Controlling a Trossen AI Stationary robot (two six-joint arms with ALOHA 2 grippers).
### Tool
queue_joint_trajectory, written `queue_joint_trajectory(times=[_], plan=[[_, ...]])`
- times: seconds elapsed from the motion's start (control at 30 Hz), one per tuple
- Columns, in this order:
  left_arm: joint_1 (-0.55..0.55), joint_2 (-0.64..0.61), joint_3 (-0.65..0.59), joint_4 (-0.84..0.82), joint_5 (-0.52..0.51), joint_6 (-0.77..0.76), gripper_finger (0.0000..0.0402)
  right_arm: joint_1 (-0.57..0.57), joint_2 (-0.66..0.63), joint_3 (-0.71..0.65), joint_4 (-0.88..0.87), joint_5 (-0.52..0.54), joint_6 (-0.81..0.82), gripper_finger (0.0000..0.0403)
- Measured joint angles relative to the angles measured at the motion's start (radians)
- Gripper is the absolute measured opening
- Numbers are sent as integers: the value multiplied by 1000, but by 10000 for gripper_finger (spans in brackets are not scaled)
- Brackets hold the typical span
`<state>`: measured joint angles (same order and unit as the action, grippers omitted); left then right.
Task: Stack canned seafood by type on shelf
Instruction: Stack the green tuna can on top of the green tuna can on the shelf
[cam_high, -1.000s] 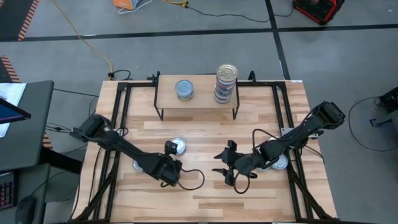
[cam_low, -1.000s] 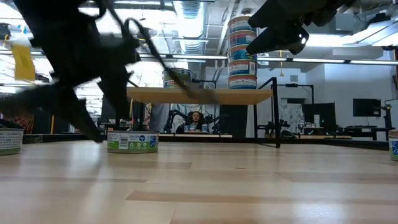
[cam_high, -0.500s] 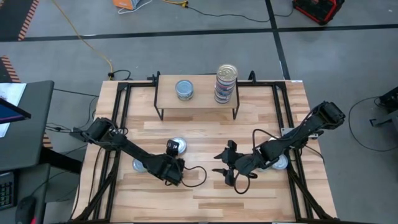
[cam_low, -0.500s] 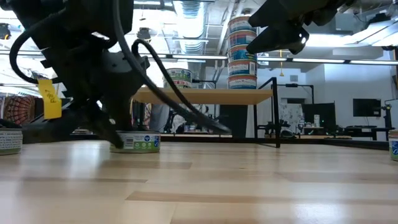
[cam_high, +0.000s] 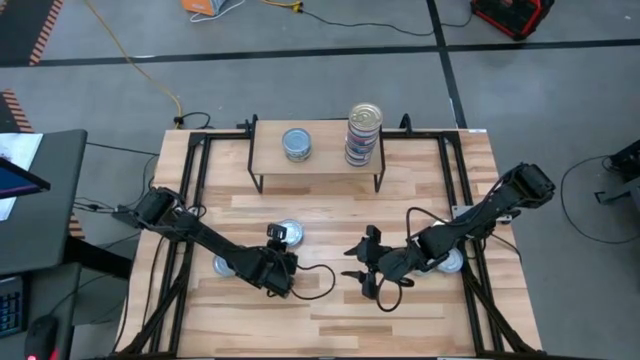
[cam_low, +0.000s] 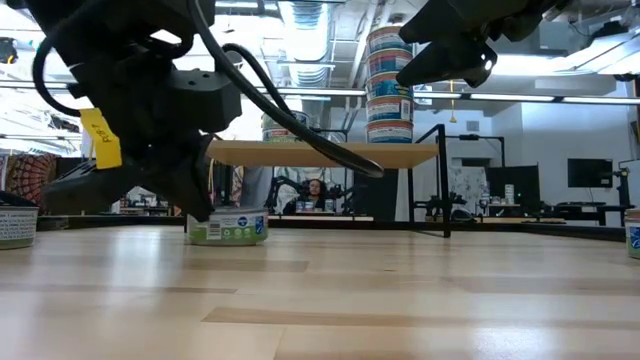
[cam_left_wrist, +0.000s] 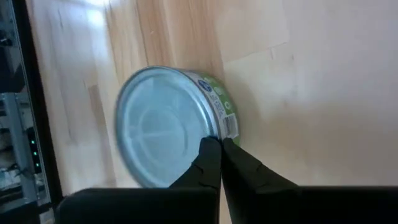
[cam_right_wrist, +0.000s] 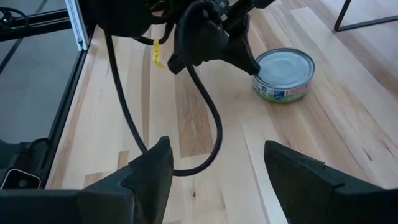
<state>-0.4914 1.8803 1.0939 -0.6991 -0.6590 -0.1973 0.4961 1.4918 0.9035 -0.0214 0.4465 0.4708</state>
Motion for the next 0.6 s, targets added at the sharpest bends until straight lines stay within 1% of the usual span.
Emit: queue_joint_trajectory(times=[0.1, 0.17, 0.23, 0.37, 0.43, 0.53, 0.6], plan=[[-10, -8, -1, 8, -18, -36, 1, 0, 0, 0, 0, 0, 0, 277], [-12, -14, -6, 23, 54, -50, 1, 0, 0, 0, 0, 0, 0, 277], [-13, -24, -7, 22, 72, -55, 0, 0, 0, 0, 0, 0, 0, 277], [-12, -59, -6, 20, 57, -48, 2, 0, 0, 0, 5, 0, 2, 277], [-12, -88, -6, 24, 93, -34, 3, 0, 0, 0, 8, 0, 3, 277], [-14, -148, -5, 32, 205, -38, 4, 0, 0, 0, 8, 0, 3, 277], [-15, -187, -5, 40, 270, -70, 4, -2, 0, 0, 8, 0, 3, 277]])
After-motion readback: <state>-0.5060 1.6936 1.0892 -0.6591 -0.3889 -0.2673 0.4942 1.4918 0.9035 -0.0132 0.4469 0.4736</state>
